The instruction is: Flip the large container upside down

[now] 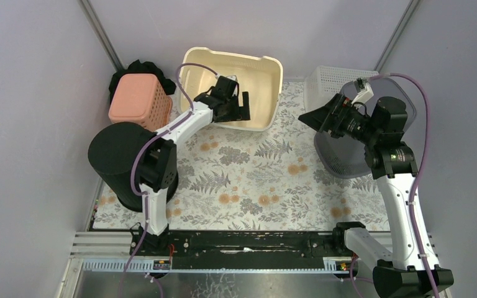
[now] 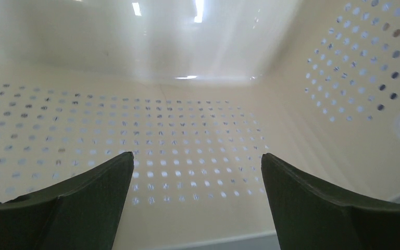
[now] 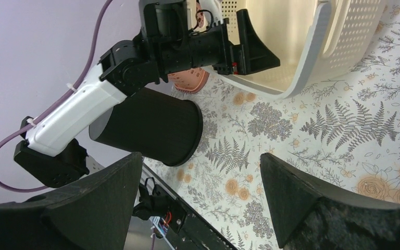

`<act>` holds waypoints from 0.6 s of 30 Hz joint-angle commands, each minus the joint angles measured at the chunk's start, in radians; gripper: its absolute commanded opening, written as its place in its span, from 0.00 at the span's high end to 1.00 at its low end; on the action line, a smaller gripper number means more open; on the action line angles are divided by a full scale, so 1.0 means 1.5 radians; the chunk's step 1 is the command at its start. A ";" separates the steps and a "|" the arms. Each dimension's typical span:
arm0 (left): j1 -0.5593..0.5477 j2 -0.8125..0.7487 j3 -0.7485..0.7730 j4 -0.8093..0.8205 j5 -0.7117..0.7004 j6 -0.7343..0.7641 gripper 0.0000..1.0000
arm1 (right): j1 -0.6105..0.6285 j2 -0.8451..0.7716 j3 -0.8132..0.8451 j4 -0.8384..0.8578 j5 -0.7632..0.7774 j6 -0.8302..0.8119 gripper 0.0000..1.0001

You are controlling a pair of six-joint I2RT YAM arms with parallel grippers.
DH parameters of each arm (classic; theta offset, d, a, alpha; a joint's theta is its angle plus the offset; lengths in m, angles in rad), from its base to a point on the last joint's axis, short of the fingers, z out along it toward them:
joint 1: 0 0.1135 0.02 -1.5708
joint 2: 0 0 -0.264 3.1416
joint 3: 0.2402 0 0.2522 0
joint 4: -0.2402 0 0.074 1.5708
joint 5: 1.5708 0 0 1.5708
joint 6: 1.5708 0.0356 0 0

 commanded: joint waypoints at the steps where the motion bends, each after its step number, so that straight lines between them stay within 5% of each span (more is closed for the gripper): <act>1: -0.006 -0.065 -0.016 -0.031 0.028 0.023 0.00 | 0.005 -0.011 0.017 -0.002 -0.016 -0.001 0.10; 18: -0.008 -0.022 0.092 -0.101 0.084 0.060 0.00 | 0.011 0.013 -0.002 0.032 -0.017 0.006 0.10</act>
